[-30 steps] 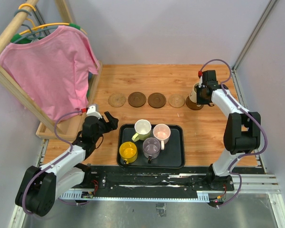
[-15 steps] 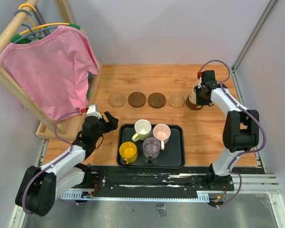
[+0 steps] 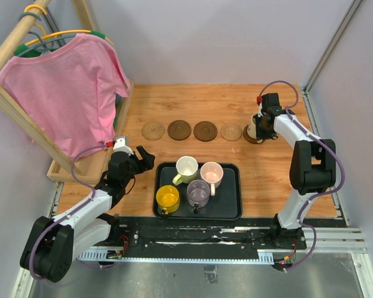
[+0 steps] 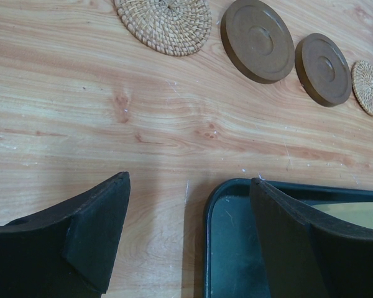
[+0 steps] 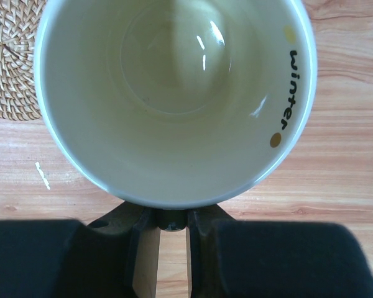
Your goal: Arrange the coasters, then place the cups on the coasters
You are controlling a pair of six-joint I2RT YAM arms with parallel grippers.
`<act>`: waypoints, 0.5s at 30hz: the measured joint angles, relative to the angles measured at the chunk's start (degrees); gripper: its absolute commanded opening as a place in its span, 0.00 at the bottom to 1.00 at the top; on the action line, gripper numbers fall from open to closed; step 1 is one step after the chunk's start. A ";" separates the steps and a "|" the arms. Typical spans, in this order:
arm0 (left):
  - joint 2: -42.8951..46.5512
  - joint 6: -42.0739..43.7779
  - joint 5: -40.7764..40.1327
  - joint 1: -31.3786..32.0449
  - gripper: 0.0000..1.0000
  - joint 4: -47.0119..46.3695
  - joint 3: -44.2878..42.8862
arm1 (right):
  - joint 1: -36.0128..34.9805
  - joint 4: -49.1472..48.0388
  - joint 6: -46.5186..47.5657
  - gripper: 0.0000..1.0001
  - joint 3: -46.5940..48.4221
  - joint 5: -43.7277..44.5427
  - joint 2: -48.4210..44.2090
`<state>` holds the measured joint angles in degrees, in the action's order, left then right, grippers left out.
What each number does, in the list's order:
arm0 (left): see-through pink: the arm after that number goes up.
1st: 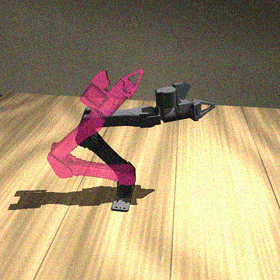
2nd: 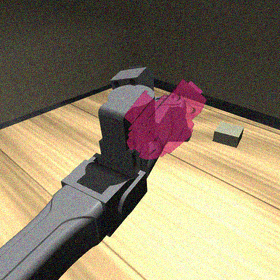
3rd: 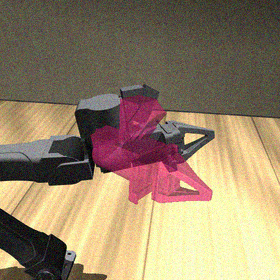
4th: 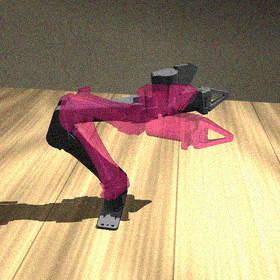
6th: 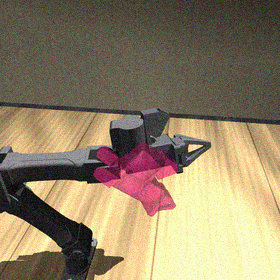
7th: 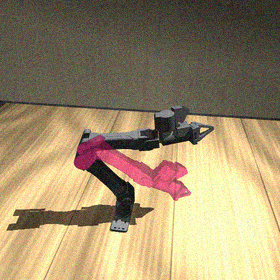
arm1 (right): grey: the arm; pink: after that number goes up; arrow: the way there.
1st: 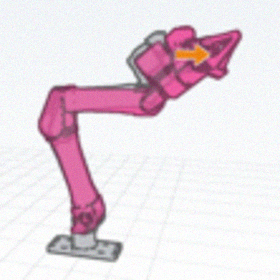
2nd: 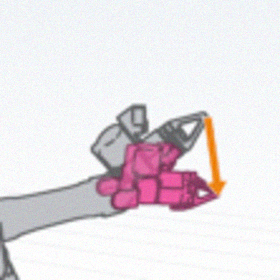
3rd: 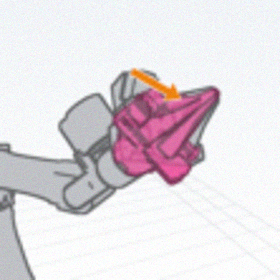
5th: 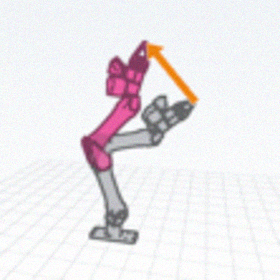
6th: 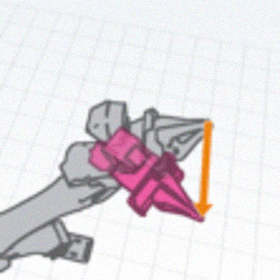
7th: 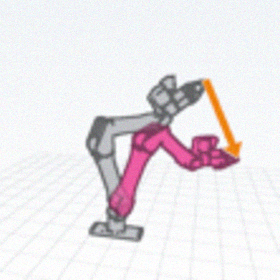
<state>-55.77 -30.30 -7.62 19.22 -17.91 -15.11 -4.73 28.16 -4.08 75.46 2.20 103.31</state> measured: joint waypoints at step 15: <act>-0.55 0.00 -0.04 0.00 0.81 0.02 0.00 | 0.00 0.13 0.04 0.01 0.90 0.02 0.59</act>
<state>-56.31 -30.30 -7.66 19.22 -17.89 -15.11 -4.73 28.29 -4.03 76.36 2.22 103.90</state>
